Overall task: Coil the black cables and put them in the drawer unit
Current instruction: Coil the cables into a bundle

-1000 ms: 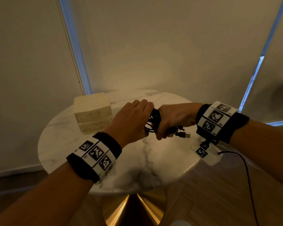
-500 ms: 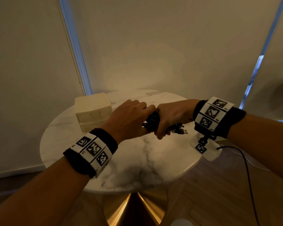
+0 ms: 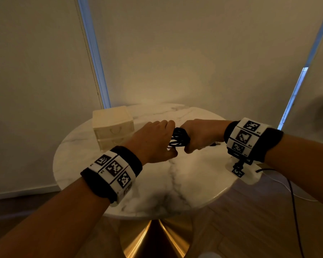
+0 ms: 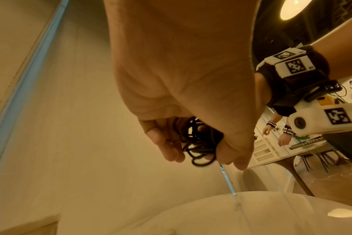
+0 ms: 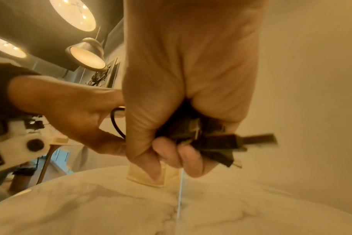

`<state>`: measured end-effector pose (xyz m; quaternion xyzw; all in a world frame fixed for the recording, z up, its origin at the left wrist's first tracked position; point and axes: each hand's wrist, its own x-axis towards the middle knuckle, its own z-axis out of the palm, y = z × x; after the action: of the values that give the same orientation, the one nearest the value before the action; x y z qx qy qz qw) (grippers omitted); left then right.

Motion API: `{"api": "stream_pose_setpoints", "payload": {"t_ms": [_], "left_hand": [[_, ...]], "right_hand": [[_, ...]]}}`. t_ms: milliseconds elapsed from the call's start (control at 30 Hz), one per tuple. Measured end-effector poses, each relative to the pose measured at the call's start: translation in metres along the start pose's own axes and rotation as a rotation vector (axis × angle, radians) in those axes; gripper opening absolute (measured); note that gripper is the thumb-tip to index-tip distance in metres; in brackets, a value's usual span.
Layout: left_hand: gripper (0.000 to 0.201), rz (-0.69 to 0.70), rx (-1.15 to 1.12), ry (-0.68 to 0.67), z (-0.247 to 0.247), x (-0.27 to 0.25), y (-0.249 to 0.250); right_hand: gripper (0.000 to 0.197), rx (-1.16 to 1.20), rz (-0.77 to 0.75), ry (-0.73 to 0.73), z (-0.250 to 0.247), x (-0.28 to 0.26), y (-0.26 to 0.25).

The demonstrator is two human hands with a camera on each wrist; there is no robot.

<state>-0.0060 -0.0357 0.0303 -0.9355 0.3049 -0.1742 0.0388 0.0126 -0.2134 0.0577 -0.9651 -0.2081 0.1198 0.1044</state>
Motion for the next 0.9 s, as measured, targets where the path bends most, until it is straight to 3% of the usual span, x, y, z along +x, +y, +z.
{"api": "stream_pose_setpoints", "payload": {"t_ms": [133, 300, 633, 800, 900], "left_hand": [[0.056, -0.071, 0.002, -0.121, -0.005, 0.005, 0.000], [0.046, -0.149, -0.065, -0.216, -0.006, 0.008, 0.001], [0.034, -0.144, -0.075, -0.213, -0.002, -0.003, -0.001], [0.028, -0.153, -0.083, -0.212, -0.002, -0.008, -0.001], [0.027, -0.111, -0.040, -0.208, -0.006, -0.010, -0.001]], "right_hand": [[0.026, -0.075, -0.029, 0.056, 0.010, 0.002, -0.009], [0.025, -0.128, -0.073, 0.070, 0.013, 0.005, -0.015], [0.021, -0.079, -0.092, 0.045, 0.010, 0.003, -0.014], [0.039, -0.030, -0.070, -0.083, 0.009, 0.002, -0.019], [0.032, 0.100, -0.052, -0.127, 0.004, -0.001, -0.021]]}}
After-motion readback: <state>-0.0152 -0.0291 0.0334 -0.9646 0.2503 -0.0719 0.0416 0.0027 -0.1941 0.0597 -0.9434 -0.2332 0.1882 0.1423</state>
